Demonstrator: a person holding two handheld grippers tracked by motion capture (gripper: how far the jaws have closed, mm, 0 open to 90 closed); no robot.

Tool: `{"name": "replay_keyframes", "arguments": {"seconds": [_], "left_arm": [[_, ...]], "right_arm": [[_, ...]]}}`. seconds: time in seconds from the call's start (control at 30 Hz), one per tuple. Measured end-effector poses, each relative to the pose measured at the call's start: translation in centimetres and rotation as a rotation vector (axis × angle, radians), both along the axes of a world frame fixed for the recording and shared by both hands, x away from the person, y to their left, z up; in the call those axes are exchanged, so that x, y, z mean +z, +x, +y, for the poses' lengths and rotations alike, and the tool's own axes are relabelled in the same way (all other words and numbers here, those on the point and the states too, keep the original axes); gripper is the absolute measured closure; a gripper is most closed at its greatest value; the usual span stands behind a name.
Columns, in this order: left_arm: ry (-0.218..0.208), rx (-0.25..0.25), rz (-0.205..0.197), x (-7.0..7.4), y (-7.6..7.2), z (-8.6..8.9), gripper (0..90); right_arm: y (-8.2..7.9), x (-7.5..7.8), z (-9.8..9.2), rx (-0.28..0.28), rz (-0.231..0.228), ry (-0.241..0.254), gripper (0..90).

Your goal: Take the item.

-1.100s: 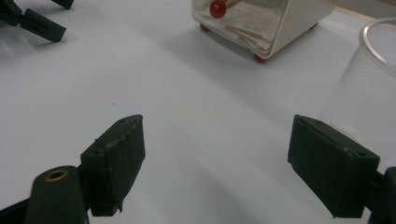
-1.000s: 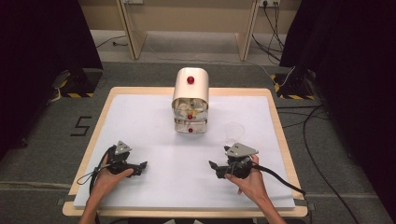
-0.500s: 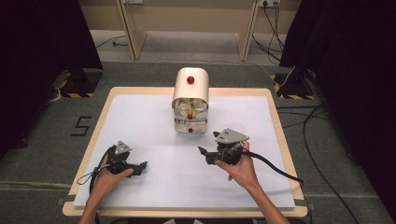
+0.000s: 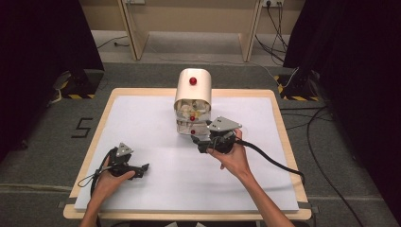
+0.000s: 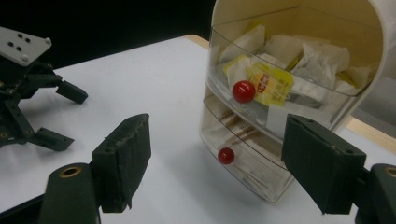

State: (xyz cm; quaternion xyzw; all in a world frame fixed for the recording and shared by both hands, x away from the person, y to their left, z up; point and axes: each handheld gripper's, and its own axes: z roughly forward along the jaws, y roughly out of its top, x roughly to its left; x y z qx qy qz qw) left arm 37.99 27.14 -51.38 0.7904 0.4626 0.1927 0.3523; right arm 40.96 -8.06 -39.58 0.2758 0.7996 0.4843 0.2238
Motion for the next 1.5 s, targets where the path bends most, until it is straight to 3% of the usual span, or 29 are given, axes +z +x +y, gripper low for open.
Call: {"name": "replay_keyframes", "arguments": {"seconds": [0.63, 0.97, 1.27, 1.5], "left_arm": [[-0.003, 0.002, 0.0, 0.0, 0.0, 0.0, 0.0], [-0.002, 0.002, 0.0, 0.0, 0.0, 0.0, 0.0], [-0.001, 0.0, 0.0, 0.0, 0.0, 0.0, 0.0], [0.0, 0.0, 0.0, 0.0, 0.0, 0.0, 0.0]], "right_arm": [[3.3, 1.8, 2.6, -0.019, -0.074, -0.01, 25.1], [4.8, 1.7, 2.6, -0.027, -0.058, -0.031, 25.2], [5.6, 1.4, 2.7, -0.013, -0.011, -0.054, 26.7], [5.2, 1.3, 2.7, -0.005, -0.035, -0.08, 27.2]]}}
